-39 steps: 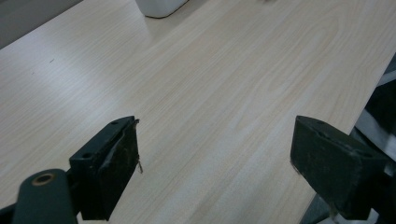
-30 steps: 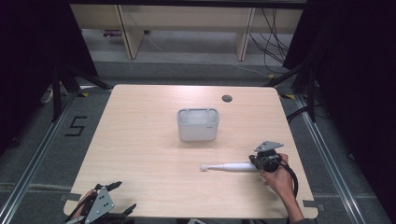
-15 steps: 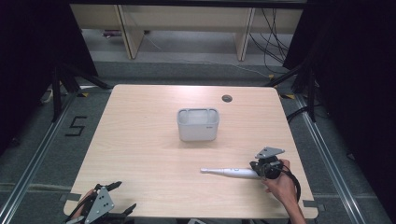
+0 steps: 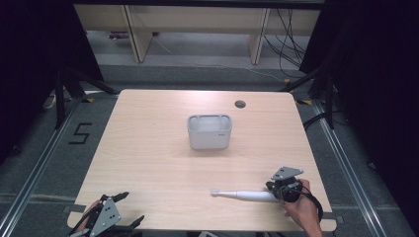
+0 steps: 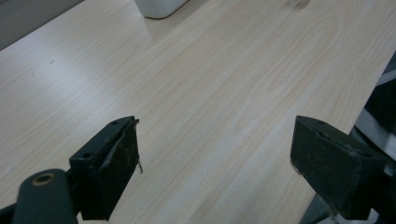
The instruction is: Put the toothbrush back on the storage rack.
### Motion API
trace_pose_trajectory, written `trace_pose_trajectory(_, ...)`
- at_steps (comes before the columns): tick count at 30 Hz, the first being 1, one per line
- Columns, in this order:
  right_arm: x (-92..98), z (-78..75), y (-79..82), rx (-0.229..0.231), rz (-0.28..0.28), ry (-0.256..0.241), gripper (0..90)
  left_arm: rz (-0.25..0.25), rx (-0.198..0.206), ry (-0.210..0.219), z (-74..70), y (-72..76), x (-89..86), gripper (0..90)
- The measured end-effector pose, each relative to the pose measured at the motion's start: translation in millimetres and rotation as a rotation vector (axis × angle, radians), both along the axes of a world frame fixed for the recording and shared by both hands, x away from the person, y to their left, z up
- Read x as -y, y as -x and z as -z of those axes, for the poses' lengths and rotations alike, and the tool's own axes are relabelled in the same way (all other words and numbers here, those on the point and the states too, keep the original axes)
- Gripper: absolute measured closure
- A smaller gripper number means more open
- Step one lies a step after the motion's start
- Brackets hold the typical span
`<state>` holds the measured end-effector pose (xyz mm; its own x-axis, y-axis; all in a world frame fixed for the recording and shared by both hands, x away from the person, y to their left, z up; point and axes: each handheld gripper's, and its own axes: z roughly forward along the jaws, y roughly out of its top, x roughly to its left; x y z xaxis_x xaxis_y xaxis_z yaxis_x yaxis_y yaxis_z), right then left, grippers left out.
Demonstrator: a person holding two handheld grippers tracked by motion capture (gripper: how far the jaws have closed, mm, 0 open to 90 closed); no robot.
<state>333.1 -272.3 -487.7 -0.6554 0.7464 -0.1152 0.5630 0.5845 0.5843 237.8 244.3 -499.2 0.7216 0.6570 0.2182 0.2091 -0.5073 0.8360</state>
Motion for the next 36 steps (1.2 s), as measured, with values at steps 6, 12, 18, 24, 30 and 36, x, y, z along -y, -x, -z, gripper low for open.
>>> trace_pose_trajectory(6,-2.6,-0.7,8.4,-0.011,-0.014,0.005,88.5,-0.001,0.0,0.003,-0.2,0.1,0.0,14.9)
trace_pose_trajectory(12,-4.7,-1.4,14.5,-0.001,-0.038,0.01,88.5,-0.002,0.003,0.002,-0.5,-0.1,-0.2,14.9)
trace_pose_trajectory(18,-8.0,-3.5,20.8,-0.009,-0.051,0.012,87.3,-0.002,0.002,0.0,-0.7,0.1,-0.3,14.9)
trace_pose_trajectory(24,-9.9,-3.3,21.6,-0.008,-0.07,0.012,86.1,0.0,0.003,-0.012,-0.7,-0.4,-0.8,14.9)
trace_pose_trajectory(30,-13.5,-5.2,26.7,-0.018,-0.052,0.027,85.3,0.003,0.001,-0.009,-1.4,-0.3,-1.1,14.9)
trace_pose_trajectory(36,-19.0,-5.9,31.6,-0.028,-0.062,0.037,84.4,-0.002,0.003,-0.007,-1.0,-0.2,-0.8,14.9)
